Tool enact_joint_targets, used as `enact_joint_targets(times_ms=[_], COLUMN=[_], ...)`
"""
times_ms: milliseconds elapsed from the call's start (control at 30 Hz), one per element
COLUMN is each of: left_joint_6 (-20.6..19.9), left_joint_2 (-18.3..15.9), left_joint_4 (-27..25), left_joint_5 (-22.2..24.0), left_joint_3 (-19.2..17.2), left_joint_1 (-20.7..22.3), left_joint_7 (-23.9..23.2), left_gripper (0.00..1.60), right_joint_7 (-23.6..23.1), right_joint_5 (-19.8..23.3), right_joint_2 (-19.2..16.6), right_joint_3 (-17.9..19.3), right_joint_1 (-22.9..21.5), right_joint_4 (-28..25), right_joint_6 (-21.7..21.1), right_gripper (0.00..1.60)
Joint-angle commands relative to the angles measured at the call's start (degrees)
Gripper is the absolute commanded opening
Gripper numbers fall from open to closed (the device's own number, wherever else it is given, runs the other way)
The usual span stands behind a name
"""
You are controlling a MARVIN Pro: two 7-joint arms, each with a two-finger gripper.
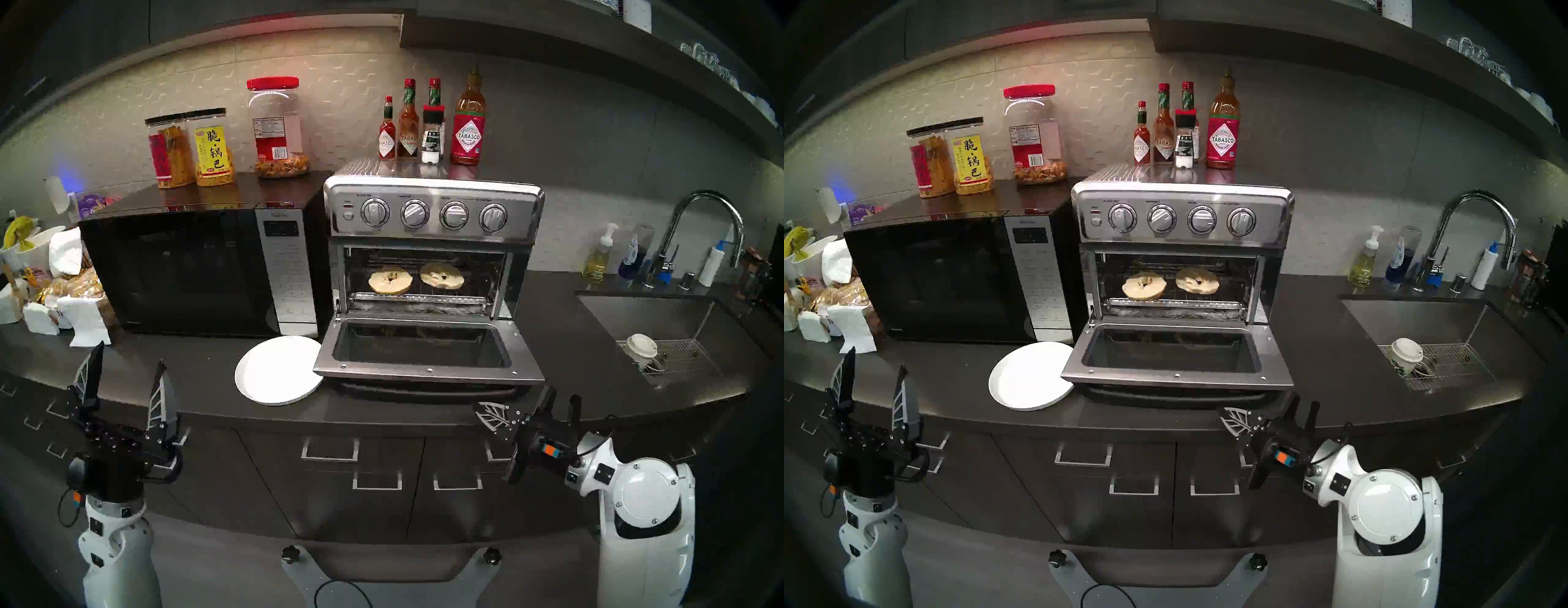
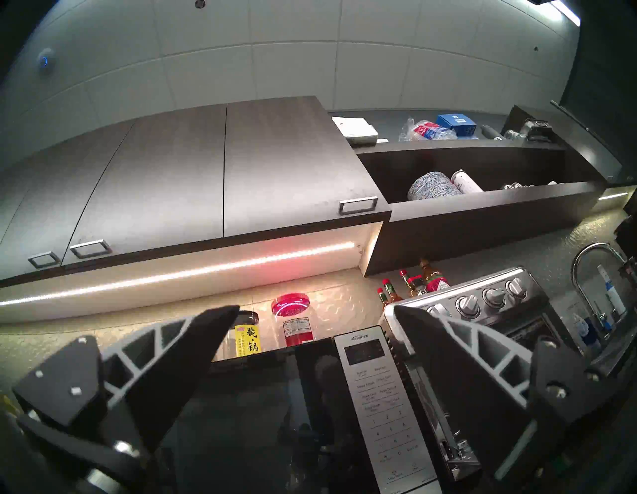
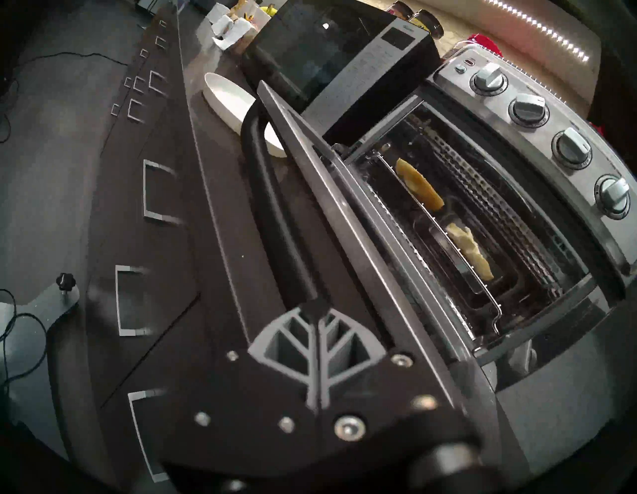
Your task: Open the oven and place the bagel inside on the rack
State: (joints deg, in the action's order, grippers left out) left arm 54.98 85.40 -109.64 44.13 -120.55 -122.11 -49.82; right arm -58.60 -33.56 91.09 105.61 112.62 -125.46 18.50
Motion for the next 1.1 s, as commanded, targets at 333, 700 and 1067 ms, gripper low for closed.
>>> enact_joint_targets(times_ms=[333, 700, 1067], left_joint_6=[0.02, 0.02, 0.02], left_joint_2=[-0.26, -0.23, -0.31], left_joint_4=[-0.55, -0.52, -0.55], left_joint_5=[0.29, 0.40, 0.28], left_joint_3=[-0.03, -0.07, -0.01], left_joint_1=[-0.21, -0.17, -0.23], left_joint_7=[-5.93, -6.14, -5.88], left_gripper=[1.60, 1.60, 1.60], right_joint_7=[4.74, 5.46, 5.59], right_joint_5=[-3.59, -3.61, -4.88], right_joint_2=[2.09, 1.72, 2.07], right_joint_3=[-1.69, -0.71, -1.68], right_joint_1=[-6.06, -8.74, -10.43], right_joint_4=[3.82, 6.64, 7.58], right_joint_6=[-1.18, -1.58, -1.42], right_gripper=[0.00, 0.00, 0.00])
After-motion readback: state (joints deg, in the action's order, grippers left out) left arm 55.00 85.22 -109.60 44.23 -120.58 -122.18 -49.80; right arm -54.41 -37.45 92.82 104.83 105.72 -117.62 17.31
